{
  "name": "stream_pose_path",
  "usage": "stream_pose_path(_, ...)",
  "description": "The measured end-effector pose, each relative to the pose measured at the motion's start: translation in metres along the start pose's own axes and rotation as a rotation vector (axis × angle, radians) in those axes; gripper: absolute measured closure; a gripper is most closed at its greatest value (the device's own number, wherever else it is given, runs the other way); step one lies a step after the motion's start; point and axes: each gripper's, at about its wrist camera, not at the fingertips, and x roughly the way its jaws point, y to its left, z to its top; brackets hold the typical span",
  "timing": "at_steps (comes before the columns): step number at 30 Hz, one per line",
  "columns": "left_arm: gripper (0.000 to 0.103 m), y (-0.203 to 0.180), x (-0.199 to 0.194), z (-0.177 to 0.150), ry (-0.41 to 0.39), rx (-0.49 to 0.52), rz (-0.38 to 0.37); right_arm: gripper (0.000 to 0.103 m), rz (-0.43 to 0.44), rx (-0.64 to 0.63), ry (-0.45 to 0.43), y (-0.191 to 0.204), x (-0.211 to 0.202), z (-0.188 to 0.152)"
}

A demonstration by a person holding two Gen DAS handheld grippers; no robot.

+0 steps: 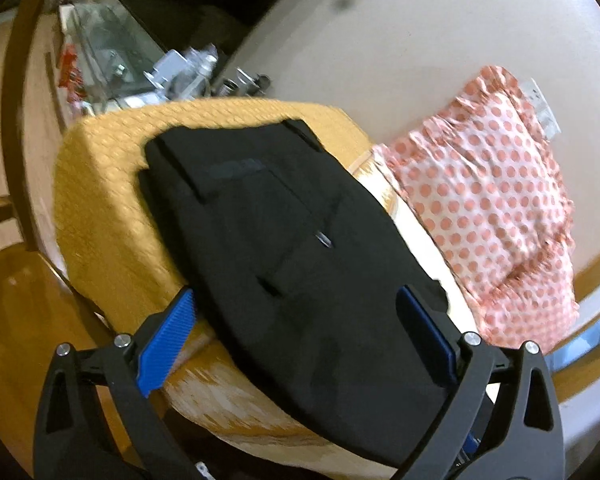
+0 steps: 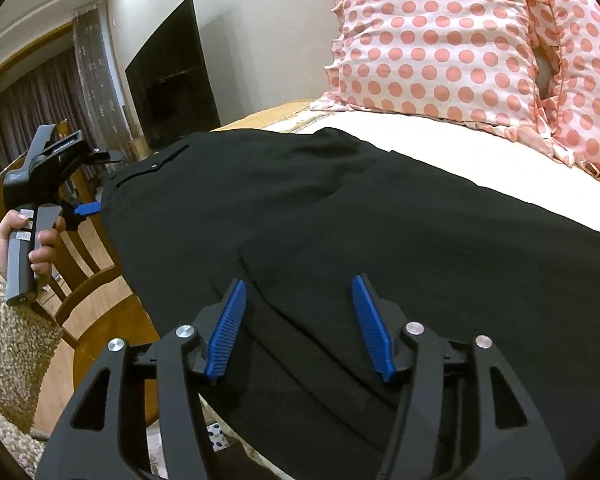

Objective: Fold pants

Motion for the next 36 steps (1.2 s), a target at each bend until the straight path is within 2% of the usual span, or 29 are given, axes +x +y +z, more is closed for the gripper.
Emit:
stream_pose_path(3, 0.006, -0.005, 0.002, -0.002, 0.01, 0.003, -0.022, 0.043, -0.001, -0.005, -0.002, 0.001, 0.0, -0.001)
stream_pose_path(7, 0.021, 0.003, 0.002, 0.009, -0.008, -0.046, -0.027, 0.043, 0.004, -0.001, -0.007, 0.0, 0.001, -0.001)
stream_pose_path(9, 0.025, 0.008, 0.005, 0.015, -0.01, -0.06, -0.01, 0.043, 0.005, 0.002, -0.013, 0.0, 0.001, -0.001)
stream_pose_path(11, 0.031, 0.011, 0.007, 0.02, -0.032, -0.057, 0.052, 0.043, 0.001, 0.001, -0.02, 0.0, 0.002, -0.001)
stream_pose_path(14, 0.052, 0.015, 0.01, 0.021, -0.061, -0.067, 0.116, 0.043, -0.005, -0.007, -0.027, 0.001, 0.002, -0.003)
stream_pose_path(16, 0.069, 0.014, 0.012, 0.02, -0.071, -0.053, 0.153, 0.043, 0.001, 0.002, -0.032, 0.0, 0.0, -0.003)
stream_pose_path(18, 0.078, 0.007, 0.012, 0.019, -0.086, -0.01, 0.191, 0.039, 0.016, 0.031, -0.041, -0.005, -0.006, -0.004)
stream_pose_path(21, 0.091, -0.009, 0.006, 0.02, -0.119, 0.058, 0.231, 0.036, -0.013, 0.087, -0.085, -0.024, -0.026, -0.005)
stream_pose_path(25, 0.092, -0.059, -0.006, 0.016, -0.18, 0.228, 0.25, 0.034, -0.076, 0.188, -0.157, -0.06, -0.065, -0.01)
stream_pose_path(29, 0.092, -0.133, -0.009, -0.002, -0.196, 0.404, 0.199, 0.032, -0.148, 0.253, -0.236, -0.089, -0.104, -0.019)
stream_pose_path(33, 0.093, -0.218, -0.006, -0.039, -0.192, 0.604, 0.11, 0.032, -0.221, 0.317, -0.301, -0.116, -0.139, -0.036)
stream_pose_path(36, 0.093, -0.286, -0.006, -0.089, -0.185, 0.787, -0.005, 0.032, -0.276, 0.373, -0.339, -0.135, -0.164, -0.049)
